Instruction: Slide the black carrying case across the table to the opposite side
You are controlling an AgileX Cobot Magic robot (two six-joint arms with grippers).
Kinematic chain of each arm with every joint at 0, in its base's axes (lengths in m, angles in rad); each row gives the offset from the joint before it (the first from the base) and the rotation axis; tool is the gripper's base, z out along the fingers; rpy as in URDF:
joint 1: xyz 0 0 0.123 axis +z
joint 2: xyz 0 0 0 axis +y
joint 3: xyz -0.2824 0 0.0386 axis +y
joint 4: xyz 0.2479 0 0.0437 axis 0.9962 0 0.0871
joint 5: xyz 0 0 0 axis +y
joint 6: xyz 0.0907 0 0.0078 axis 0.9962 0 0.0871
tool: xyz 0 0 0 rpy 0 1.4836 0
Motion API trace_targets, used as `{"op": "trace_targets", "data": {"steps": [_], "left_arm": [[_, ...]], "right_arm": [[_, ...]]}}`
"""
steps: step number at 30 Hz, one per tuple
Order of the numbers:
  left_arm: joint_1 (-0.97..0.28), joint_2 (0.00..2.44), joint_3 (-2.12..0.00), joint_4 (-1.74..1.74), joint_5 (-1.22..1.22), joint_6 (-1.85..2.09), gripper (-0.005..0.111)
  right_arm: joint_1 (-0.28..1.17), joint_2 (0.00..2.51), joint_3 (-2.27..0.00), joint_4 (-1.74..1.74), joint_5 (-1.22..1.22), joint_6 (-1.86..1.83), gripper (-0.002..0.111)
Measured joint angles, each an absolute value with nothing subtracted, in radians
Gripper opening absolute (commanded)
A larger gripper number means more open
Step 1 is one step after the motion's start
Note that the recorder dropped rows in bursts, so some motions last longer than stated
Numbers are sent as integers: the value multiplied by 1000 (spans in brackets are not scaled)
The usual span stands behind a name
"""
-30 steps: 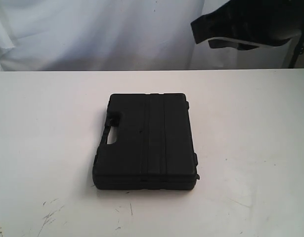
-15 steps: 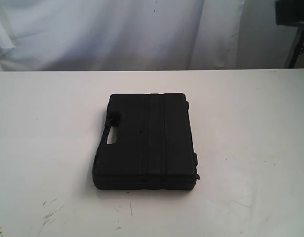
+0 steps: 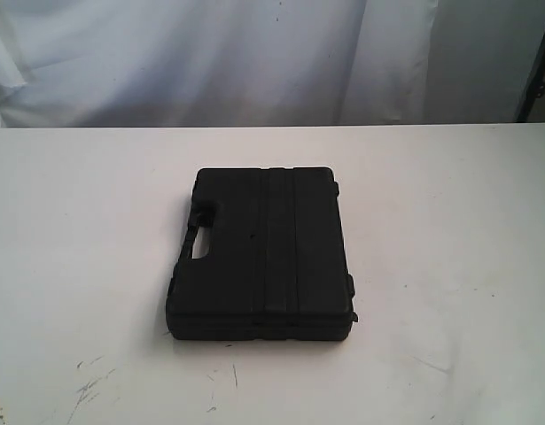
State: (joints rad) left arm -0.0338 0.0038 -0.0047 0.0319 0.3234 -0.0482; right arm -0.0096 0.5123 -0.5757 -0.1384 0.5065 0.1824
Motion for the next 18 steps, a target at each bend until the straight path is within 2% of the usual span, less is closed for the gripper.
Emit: {"op": "trace_targets", "data": {"steps": [9, 14, 18], "left_arm": [[-34, 4, -5, 32, 323, -48, 0], [-34, 4, -5, 32, 323, -48, 0], [-34, 4, -5, 32, 323, -48, 0]], "right_arm": [[-87, 206, -398, -129, 385, 187, 0], [-87, 182, -372, -123, 348, 187, 0], [-87, 122, -212, -61, 159, 158, 0]]}}
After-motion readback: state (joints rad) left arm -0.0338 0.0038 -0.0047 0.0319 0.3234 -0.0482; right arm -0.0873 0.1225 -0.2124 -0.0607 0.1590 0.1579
